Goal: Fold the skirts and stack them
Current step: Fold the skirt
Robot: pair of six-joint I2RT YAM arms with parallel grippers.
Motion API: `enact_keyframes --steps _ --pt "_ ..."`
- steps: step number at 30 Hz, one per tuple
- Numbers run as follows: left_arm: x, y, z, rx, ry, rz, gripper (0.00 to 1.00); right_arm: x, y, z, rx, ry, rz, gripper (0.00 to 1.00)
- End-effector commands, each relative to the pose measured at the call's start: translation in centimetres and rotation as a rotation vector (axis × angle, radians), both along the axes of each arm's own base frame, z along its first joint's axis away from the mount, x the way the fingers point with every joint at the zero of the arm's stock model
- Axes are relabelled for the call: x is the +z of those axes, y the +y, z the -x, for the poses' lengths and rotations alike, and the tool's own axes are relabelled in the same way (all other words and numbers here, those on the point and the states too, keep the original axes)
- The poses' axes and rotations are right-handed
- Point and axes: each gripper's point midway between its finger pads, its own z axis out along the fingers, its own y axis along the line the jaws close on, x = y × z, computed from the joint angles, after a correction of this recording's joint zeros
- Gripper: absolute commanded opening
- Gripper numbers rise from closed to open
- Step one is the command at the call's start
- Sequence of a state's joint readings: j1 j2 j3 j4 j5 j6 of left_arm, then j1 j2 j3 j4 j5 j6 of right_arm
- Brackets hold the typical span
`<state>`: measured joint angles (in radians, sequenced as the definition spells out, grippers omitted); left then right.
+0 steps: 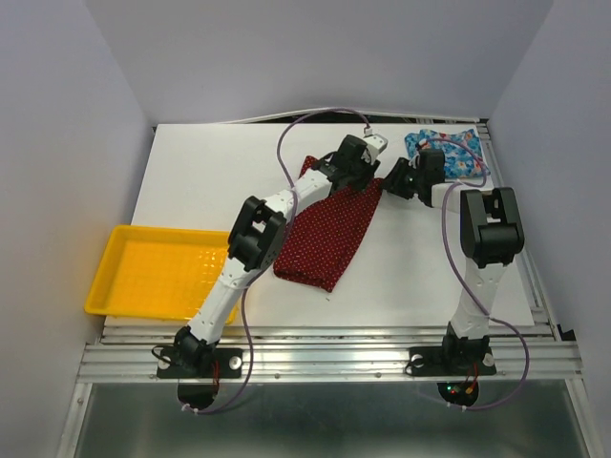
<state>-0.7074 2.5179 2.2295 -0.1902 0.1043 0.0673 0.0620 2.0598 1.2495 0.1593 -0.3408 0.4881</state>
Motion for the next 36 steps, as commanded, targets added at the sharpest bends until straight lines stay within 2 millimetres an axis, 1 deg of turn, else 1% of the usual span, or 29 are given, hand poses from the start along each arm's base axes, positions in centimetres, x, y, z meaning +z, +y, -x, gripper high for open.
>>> enact_keyframes --steps 1,2,4,7,10,11,14,16,18,21,25,27,31,36 --pt "3.7 -1.2 -1.1 0.004 -0.070 0.071 0.50 0.7 0.5 -1.9 -0.013 -0.062 -0.033 0.45" --pt "3.6 -1.2 -1.0 0.006 -0.070 0.070 0.50 0.2 0.4 -1.8 -0.019 -0.051 -0.029 0.44" --pt "2.8 -1.2 -0.9 -0.004 -0.060 0.064 0.51 -0.2 0.3 -1.8 -0.025 -0.047 -0.025 0.41" --pt "2.5 -1.4 -0.6 -0.012 -0.044 0.076 0.53 -0.8 0.1 -1.7 -0.035 -0.037 -0.017 0.35" --pt "2.4 -1.6 -0.6 -0.009 -0.042 0.087 0.58 -1.3 0.1 -1.6 -0.037 -0.024 -0.021 0.25" --pt "2.2 -1.7 -0.7 -0.010 -0.043 0.086 0.58 -1.6 0.1 -1.5 -0.037 -0.019 -0.023 0.24" --pt "1.8 -1.8 -0.7 -0.012 -0.039 0.083 0.58 -1.8 0.2 -1.5 -0.039 -0.015 -0.028 0.19" --pt "1.1 -1.7 -0.8 -0.012 -0.035 0.076 0.57 -1.9 0.2 -1.5 -0.041 -0.012 -0.034 0.16" --pt "0.7 -1.7 -0.9 -0.009 -0.032 0.073 0.56 -2.0 0.3 -1.6 -0.041 -0.011 -0.041 0.15" --pt "0.2 -2.0 -0.6 -0.023 -0.019 0.075 0.54 -2.2 0.4 -1.6 -0.040 -0.007 -0.044 0.10" --pt "0.1 -2.3 -0.6 -0.028 -0.016 0.085 0.54 -2.5 0.5 -1.5 -0.034 0.001 -0.049 0.05" --pt "-0.4 -2.4 -0.5 -0.026 -0.009 0.081 0.54 -2.6 0.6 -1.4 -0.029 0.004 -0.051 0.05" --pt "-0.8 -2.3 -0.7 -0.016 -0.005 0.080 0.45 -2.8 0.6 -1.3 -0.027 0.007 -0.050 0.02" --pt "-0.1 -2.6 -0.5 -0.024 -0.003 0.100 0.22 -3.0 0.7 -1.2 -0.022 0.012 -0.054 0.02"
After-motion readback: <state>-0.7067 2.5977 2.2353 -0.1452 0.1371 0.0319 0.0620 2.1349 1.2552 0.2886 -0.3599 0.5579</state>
